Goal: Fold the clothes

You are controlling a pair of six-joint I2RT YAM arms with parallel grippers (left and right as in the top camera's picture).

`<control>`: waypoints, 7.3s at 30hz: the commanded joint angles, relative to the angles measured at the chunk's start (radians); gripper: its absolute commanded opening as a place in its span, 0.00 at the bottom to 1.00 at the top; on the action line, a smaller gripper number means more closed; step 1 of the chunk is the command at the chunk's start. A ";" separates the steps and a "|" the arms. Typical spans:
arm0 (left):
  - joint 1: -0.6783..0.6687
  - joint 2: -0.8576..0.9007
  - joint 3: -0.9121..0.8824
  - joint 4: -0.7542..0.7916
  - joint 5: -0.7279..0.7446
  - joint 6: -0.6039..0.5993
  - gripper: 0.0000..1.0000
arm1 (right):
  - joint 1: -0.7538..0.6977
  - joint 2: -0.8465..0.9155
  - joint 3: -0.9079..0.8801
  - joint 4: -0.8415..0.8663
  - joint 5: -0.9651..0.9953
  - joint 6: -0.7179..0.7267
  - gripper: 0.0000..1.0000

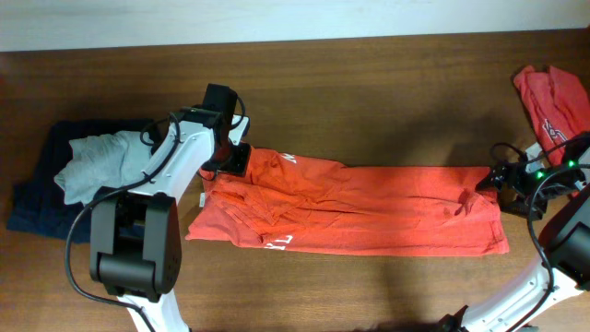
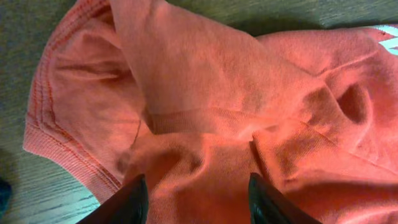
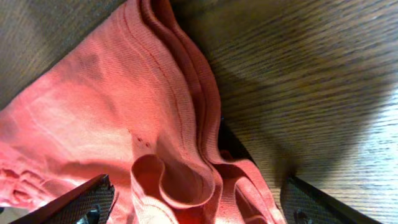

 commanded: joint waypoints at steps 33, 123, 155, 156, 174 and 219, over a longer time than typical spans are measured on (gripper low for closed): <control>0.003 0.009 -0.001 -0.029 0.001 0.004 0.52 | -0.030 0.046 -0.148 0.162 0.120 -0.026 0.99; 0.132 0.243 0.122 0.240 0.172 -0.041 0.15 | 0.298 -0.203 -0.384 0.698 0.167 0.742 0.13; 0.150 0.242 0.660 -0.351 0.180 -0.029 0.48 | 0.023 -0.076 -0.243 0.423 -0.241 -0.032 0.88; 0.150 0.242 0.660 -0.351 0.180 -0.029 0.49 | 0.024 -0.066 -0.243 0.417 -0.240 -0.032 0.87; 0.150 0.242 0.660 -0.351 0.180 -0.029 0.48 | 0.048 -0.004 -0.243 0.271 -0.187 -0.034 0.75; 0.166 0.063 0.970 -0.546 0.127 0.031 0.53 | 0.438 -0.334 0.351 -0.155 0.124 0.222 0.04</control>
